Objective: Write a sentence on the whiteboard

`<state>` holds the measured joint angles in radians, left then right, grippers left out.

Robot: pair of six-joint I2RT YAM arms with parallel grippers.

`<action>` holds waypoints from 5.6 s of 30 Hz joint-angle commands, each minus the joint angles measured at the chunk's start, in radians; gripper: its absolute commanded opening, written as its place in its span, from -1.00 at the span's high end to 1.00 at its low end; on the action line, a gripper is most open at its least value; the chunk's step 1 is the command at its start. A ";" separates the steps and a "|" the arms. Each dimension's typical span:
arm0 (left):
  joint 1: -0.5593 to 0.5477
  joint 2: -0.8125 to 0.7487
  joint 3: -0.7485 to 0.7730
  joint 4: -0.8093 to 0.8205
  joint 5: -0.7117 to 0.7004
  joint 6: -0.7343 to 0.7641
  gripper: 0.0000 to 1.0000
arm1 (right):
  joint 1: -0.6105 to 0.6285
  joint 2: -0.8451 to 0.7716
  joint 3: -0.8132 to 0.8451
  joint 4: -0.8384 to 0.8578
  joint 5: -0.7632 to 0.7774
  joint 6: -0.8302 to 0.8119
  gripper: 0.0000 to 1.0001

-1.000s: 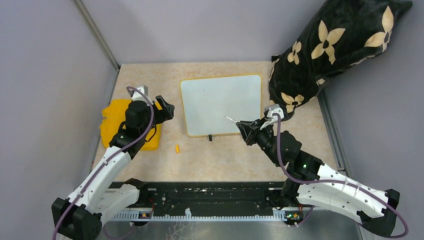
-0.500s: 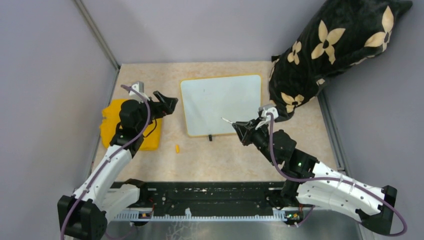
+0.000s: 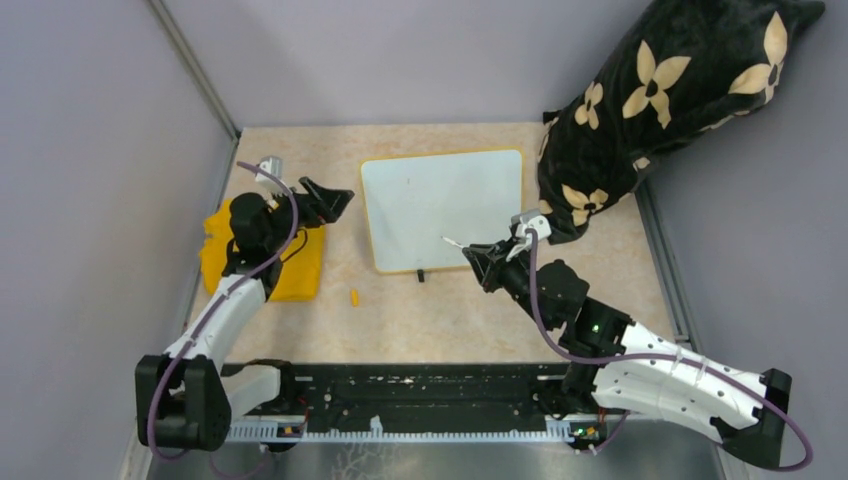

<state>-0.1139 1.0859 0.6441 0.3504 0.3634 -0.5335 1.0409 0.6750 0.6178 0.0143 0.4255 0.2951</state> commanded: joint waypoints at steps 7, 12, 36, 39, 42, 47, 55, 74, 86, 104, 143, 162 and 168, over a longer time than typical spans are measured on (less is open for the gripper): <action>0.096 0.273 -0.057 0.500 0.543 -0.159 -0.82 | 0.008 0.016 0.055 0.078 -0.006 -0.076 1.00; 0.173 0.478 -0.029 0.863 0.714 -0.370 -0.76 | 0.008 0.026 0.066 0.098 -0.034 -0.081 1.00; 0.085 0.718 -0.135 1.109 0.771 -0.191 -0.45 | 0.009 0.038 0.053 0.141 -0.022 -0.072 1.00; 0.048 0.715 -0.138 0.978 0.780 -0.063 -0.45 | 0.008 0.037 0.048 0.142 -0.025 -0.065 1.00; 0.046 0.775 -0.135 1.090 0.789 -0.128 -0.44 | 0.009 0.037 0.067 0.121 -0.028 -0.066 1.00; 0.049 0.875 -0.116 1.252 0.810 -0.241 -0.37 | 0.008 0.037 0.083 0.105 -0.031 -0.062 1.00; 0.092 0.945 -0.080 1.441 0.827 -0.382 -0.33 | 0.008 0.061 0.098 0.104 -0.032 -0.053 1.00; 0.092 0.929 -0.050 1.440 0.843 -0.278 -0.12 | 0.008 0.087 0.100 0.108 -0.044 -0.051 1.00; 0.095 0.899 0.027 1.439 0.897 -0.360 -0.20 | 0.008 0.081 0.110 0.090 -0.054 -0.056 1.00; 0.170 0.623 -0.030 0.884 0.711 -0.066 -0.98 | 0.008 0.020 0.081 0.076 -0.049 -0.052 1.00; -0.064 0.014 0.156 -0.068 -0.404 0.254 -0.98 | 0.008 -0.036 0.065 0.088 -0.115 -0.031 1.00; -0.002 0.085 0.157 -0.103 0.068 0.357 -0.98 | 0.008 -0.022 0.066 0.069 -0.099 -0.025 1.00; 0.079 0.045 0.015 0.103 0.329 0.268 -0.97 | 0.008 -0.027 0.070 0.049 -0.094 -0.029 1.00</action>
<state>-0.0868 1.1580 0.7280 0.2798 0.4461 -0.2199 1.0409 0.6571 0.6693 0.0486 0.3271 0.2646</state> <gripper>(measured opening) 0.987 0.128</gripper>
